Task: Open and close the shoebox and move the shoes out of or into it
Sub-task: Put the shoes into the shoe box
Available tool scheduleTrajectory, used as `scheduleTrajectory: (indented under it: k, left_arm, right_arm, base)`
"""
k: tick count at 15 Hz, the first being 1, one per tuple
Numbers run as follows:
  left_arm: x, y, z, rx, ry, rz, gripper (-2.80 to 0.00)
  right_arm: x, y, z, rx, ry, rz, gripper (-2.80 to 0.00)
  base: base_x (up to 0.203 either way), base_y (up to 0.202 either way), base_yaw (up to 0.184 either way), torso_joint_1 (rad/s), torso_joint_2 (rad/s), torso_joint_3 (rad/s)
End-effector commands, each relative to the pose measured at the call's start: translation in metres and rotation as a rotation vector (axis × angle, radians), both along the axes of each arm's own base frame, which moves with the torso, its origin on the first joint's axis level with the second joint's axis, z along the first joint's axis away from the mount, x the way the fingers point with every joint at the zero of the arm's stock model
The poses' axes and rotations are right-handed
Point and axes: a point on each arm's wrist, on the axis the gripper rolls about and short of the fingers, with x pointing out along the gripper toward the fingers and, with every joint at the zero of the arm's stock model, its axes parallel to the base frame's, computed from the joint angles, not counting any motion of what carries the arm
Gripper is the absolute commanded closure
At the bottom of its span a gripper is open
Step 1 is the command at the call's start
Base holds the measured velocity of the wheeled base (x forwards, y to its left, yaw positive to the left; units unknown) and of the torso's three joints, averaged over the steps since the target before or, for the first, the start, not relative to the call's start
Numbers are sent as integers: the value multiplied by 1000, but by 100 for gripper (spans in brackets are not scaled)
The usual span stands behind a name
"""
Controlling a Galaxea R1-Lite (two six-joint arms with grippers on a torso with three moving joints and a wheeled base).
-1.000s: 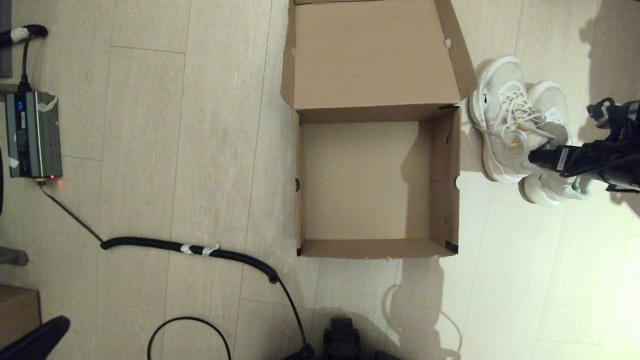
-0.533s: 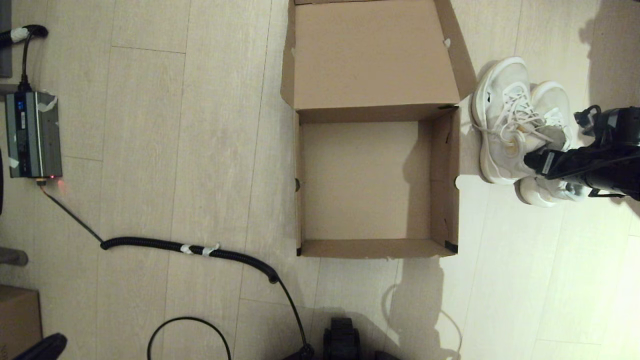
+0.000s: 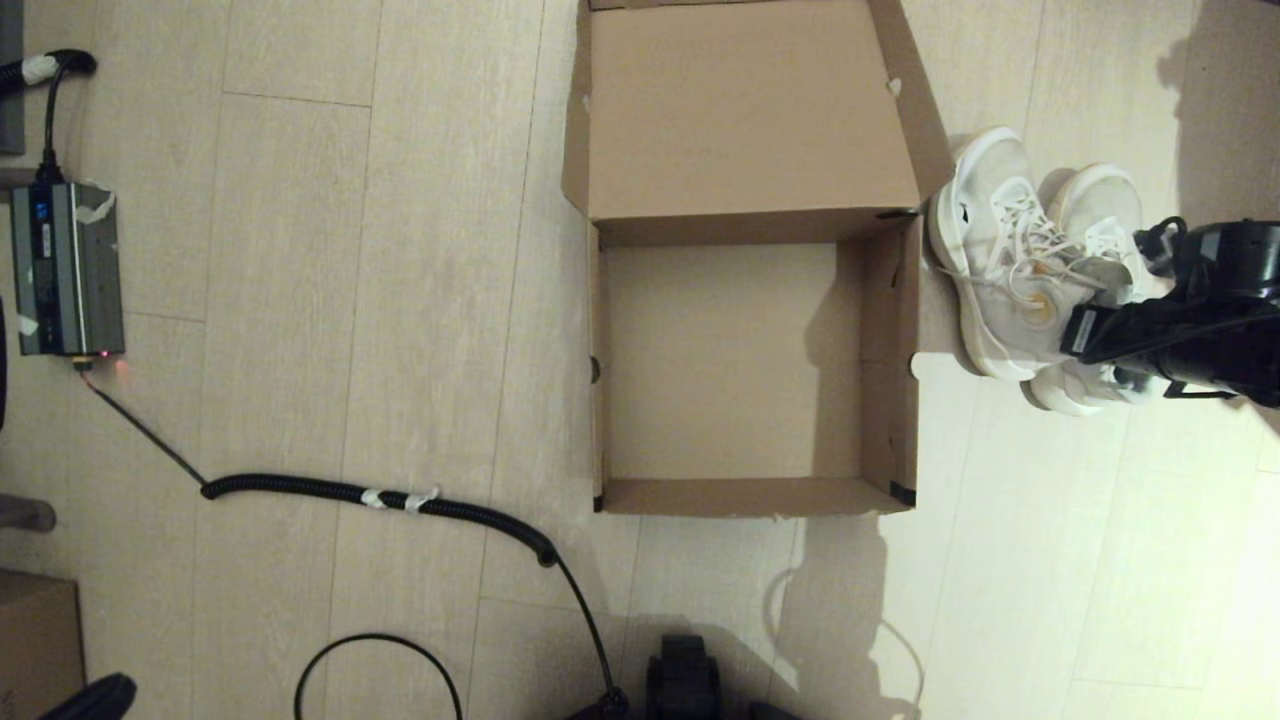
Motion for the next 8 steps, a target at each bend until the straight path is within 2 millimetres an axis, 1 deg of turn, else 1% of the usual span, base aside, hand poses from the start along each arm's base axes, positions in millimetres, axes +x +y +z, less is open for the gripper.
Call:
scheduleTrajectory:
  k: [1,2,3,4,6,8]
  left_arm:
    - [0,0,1,0,-3,-1,0]
    - [0,0,1,0,-5,-1,0]
    - [-1,0,1,1,-8,-1,0]
    - [-1,0,0,0,-7,-1,0]
    - [-1,0,-3,-1,1,-4,0]
    - [-2,-1,-6,-2,2,-26,0]
  right_arm:
    - [4,-1,-8,4,18,-2,0]
    - [8,-2,-16,7,34,-2,0]
    - [9,-2,-19,5,33,-8,0]
    - [8,-2,-16,4,29,-10,0]
    - [-3,0,0,-3,3,-15,0]
    - [-22,4,26,-11,-17,-20,0]
  base:
    - [0,0,0,0,0,0]
    - [0,0,0,0,0,0]
    - [0,0,0,0,0,0]
    - [0,0,0,0,0,0]
    - [0,0,0,0,0,0]
    - [0,0,0,0,0,0]
